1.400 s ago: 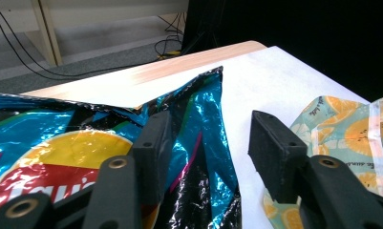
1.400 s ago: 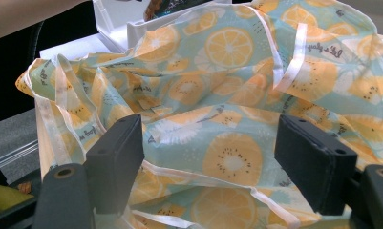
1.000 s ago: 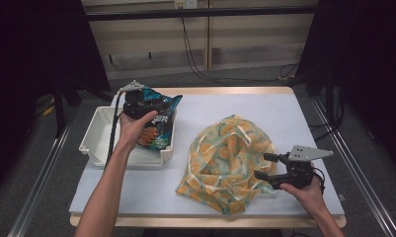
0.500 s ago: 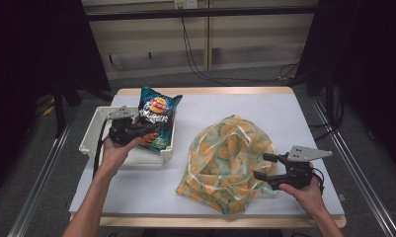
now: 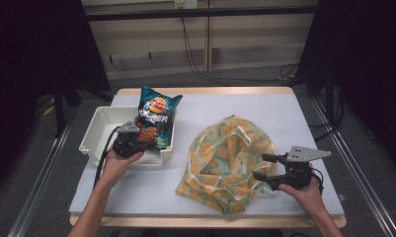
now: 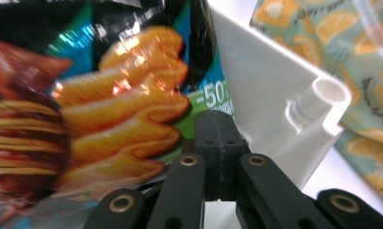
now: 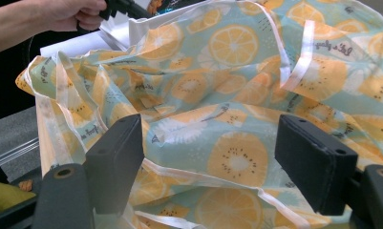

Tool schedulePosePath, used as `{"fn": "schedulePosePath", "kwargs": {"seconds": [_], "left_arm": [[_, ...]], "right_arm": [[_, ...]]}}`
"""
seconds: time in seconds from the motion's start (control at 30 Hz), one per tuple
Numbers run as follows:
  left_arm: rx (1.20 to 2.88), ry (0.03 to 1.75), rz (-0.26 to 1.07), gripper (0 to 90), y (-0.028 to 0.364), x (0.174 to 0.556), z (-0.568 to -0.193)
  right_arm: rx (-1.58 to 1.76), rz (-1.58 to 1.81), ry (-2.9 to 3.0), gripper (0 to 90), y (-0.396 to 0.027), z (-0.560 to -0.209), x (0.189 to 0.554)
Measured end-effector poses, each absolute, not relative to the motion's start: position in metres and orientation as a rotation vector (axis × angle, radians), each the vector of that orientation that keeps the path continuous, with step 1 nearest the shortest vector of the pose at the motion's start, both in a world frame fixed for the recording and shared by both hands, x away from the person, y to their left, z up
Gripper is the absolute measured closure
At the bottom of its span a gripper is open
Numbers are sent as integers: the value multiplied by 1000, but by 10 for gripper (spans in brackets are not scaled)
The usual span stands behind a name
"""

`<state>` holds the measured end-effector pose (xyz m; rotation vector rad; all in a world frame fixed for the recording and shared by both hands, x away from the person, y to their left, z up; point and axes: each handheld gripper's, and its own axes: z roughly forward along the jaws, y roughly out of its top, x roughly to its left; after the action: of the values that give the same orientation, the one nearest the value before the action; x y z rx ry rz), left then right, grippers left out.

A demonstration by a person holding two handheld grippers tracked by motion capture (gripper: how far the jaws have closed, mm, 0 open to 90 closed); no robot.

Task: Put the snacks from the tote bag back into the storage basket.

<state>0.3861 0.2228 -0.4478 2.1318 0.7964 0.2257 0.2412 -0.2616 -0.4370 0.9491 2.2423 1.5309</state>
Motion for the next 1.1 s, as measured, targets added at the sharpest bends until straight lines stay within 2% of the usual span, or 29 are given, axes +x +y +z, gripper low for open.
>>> {"fn": "schedulePosePath", "kwargs": {"seconds": [0.27,0.73,1.1], "left_arm": [[2158,801,198,900,215,396,-456],[2193,808,247,900,204,411,-453],[2145,850,280,900,195,428,-444]], "right_arm": [[955,1531,2245,247,-262,-437,242],[957,1528,2249,247,-261,-438,242],[954,1527,2249,247,-262,-439,242]]}}
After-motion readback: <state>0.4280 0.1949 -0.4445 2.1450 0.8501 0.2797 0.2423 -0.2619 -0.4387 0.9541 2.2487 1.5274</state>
